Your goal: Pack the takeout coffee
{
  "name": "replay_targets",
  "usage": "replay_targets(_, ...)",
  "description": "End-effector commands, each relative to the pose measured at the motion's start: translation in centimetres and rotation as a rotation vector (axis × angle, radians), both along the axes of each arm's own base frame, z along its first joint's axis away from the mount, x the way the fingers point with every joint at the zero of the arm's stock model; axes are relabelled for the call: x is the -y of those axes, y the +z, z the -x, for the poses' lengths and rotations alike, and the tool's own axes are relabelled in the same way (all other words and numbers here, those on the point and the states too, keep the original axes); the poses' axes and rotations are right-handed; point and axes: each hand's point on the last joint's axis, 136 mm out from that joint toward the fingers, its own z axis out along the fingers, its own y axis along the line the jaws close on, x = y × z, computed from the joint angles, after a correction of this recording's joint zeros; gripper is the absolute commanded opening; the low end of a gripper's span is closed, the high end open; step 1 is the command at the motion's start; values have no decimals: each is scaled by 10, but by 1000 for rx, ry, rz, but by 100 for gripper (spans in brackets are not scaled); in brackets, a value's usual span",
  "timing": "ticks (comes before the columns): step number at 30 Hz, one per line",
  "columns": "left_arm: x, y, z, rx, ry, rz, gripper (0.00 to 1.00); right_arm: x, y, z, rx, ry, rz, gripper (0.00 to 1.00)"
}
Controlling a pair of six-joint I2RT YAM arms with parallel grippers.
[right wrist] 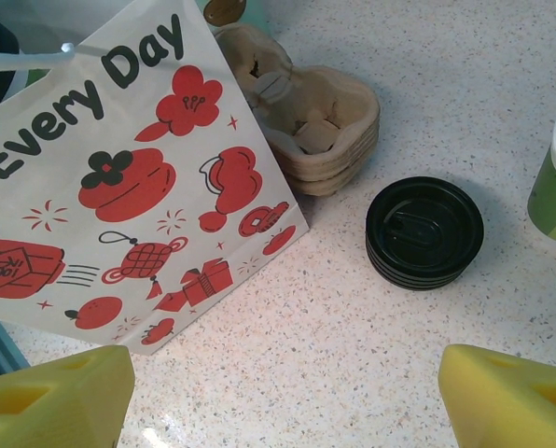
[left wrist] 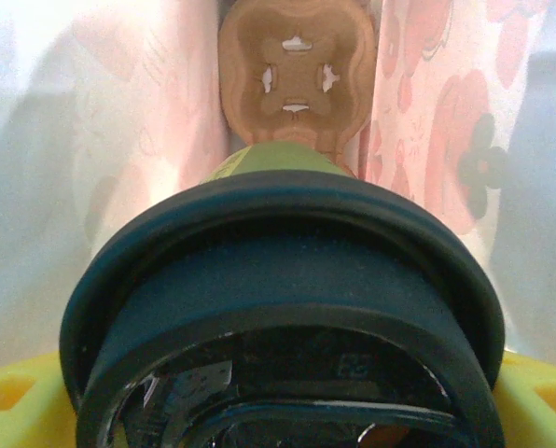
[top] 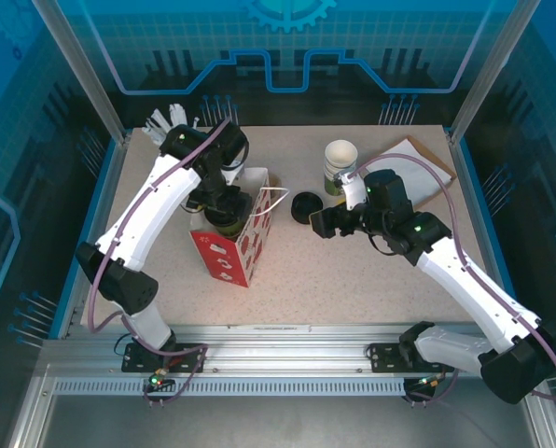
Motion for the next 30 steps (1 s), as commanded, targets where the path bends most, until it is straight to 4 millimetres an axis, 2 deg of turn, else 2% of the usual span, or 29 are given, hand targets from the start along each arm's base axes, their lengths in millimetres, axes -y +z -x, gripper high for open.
replay_targets(1,0,-9,12,-77,8,17,52,-3,-2,-2,19,10,11,86)
replay_targets(10,0,-26,15,-110,8,17,52,-4,-5,-3,11,10,16,87)
replay_targets(23,5,-46,8,-117,-17,20,52,-5,-5,-4,6,8,16,87)
replay_targets(30,1,-55,7,-127,-9,-13,52,-6,-6,-3,-2,9,11,87)
